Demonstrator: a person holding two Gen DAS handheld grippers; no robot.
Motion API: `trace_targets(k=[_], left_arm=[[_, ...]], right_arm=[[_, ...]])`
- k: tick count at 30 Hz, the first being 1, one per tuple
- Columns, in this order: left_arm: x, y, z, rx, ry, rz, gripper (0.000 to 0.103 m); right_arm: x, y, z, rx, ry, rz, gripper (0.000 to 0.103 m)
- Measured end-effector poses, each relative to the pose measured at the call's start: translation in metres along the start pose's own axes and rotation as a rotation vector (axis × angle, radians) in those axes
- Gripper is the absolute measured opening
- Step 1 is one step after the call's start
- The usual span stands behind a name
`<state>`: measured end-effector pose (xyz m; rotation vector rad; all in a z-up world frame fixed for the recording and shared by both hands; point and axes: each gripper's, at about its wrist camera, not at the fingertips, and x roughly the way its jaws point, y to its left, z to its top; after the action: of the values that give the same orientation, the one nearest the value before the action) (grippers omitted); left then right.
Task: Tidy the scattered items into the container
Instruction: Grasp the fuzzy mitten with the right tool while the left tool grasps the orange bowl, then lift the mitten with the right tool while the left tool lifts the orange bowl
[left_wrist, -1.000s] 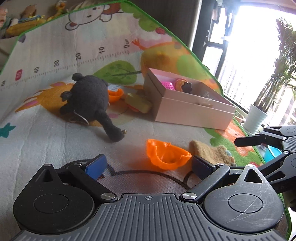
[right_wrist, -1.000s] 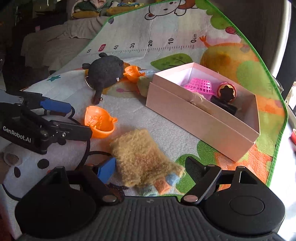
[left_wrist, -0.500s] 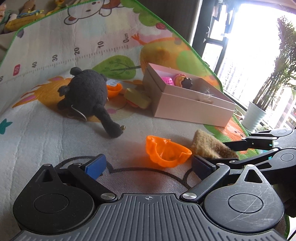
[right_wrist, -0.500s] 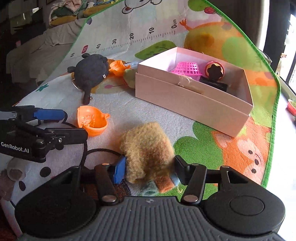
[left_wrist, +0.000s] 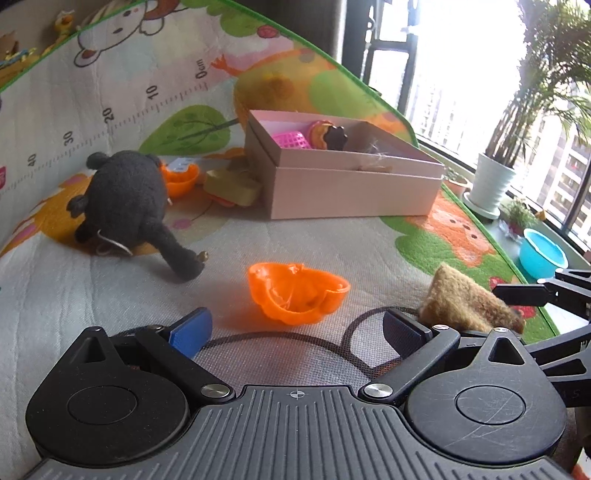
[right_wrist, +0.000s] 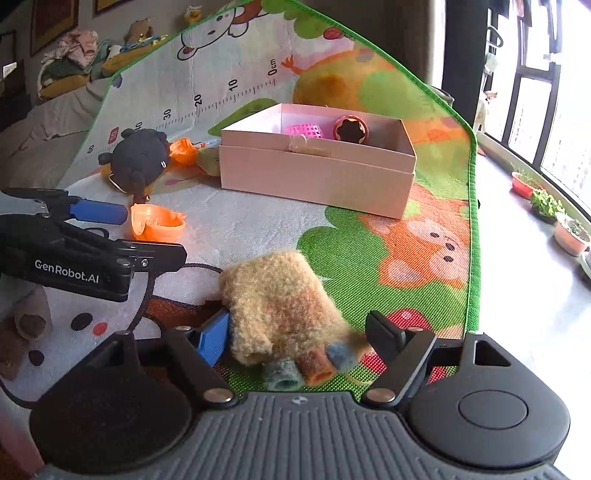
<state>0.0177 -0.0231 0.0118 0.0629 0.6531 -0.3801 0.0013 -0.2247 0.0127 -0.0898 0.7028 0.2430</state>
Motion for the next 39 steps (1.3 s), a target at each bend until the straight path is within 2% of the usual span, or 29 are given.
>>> trace_targets(k=[4,9,12,15,23,30,36,39], left_arm=[[0.007,-0.009,0.008,0.098,-0.020,0.006,0.101],[0.023,-0.007,0.013,0.089,0.037,-0.024,0.099],[0.026,-0.004,0.013,0.071,0.047,-0.016,0.090],[0.024,-0.004,0.012,0.074,0.036,-0.004,0.086],[0.017,-0.013,0.007,0.132,-0.004,0.010,0.067],[0.017,-0.011,0.007,0.128,-0.005,0.005,0.065],[0.017,-0.006,0.007,0.105,-0.004,-0.014,0.065],[0.017,-0.003,0.007,0.087,-0.003,-0.027,0.066]], right_arm=[[0.000,-0.001,-0.001,0.004,0.001,0.004,0.082],[0.001,-0.003,-0.001,0.015,0.003,0.023,0.085],[0.002,-0.003,0.000,0.011,0.007,0.030,0.088],[0.002,-0.003,0.000,0.008,0.009,0.030,0.089],[0.003,0.000,0.000,0.001,0.012,0.024,0.090],[0.007,0.007,0.009,-0.092,0.036,0.011,0.091],[0.008,0.000,0.014,-0.078,0.065,0.092,0.076],[0.006,0.002,0.014,-0.081,0.059,0.101,0.069]])
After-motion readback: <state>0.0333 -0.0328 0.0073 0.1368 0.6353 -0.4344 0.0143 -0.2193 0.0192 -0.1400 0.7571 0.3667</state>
